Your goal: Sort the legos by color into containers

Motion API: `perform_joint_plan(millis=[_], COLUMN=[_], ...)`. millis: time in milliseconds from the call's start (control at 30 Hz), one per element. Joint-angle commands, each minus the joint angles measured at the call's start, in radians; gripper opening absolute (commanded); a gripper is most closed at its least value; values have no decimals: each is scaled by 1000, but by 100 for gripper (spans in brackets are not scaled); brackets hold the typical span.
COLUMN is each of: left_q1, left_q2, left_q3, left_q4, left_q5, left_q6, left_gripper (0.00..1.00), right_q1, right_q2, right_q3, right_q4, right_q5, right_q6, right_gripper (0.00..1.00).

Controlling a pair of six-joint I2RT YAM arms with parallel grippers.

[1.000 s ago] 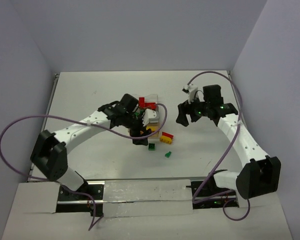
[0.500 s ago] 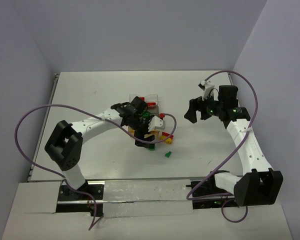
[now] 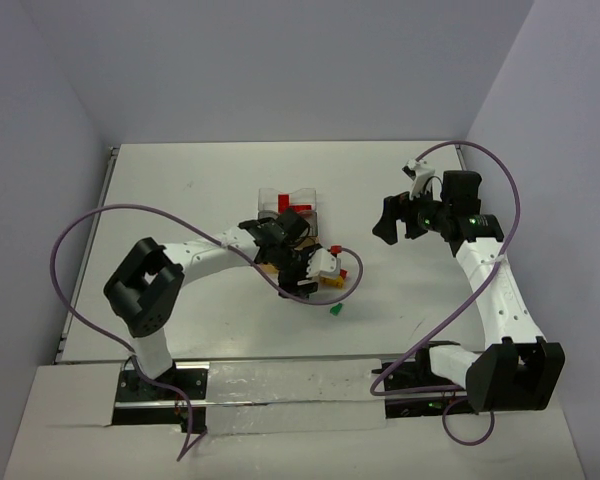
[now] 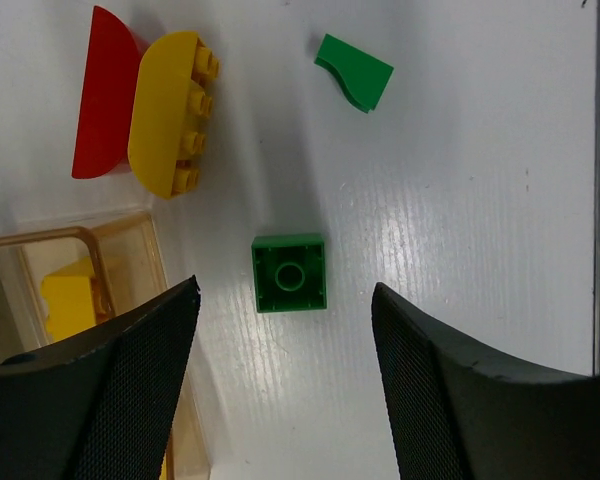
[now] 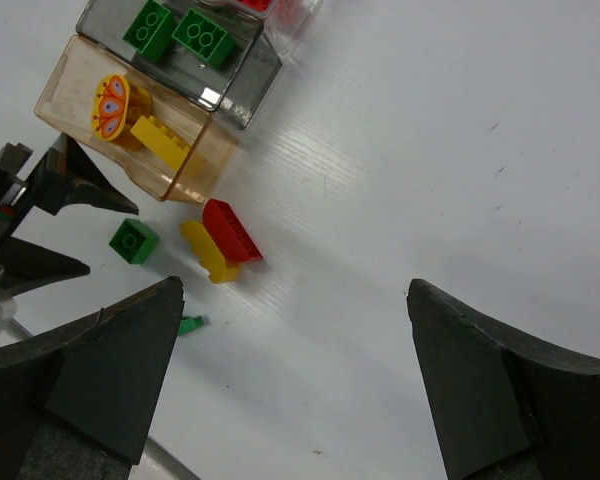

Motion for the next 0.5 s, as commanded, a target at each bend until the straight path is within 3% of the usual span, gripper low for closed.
perform_joint_plan(millis=[0, 367, 467], left_q1=[-18, -42, -49], left_q2=[28, 96, 94], left_q3=[-4, -22, -36], left_q4=[55, 76, 102], left_q5=[-33, -72, -85], left_q6=[9, -9, -21], left_gripper=[76, 70, 62], right_q1=[-6, -7, -7], right_q2=[-8, 1, 1], right_q3=[5, 10, 10], right_q4=[10, 9, 9], right_q5=[-24, -32, -28], right_q6=[6, 2, 0], right_gripper=[100, 100, 100])
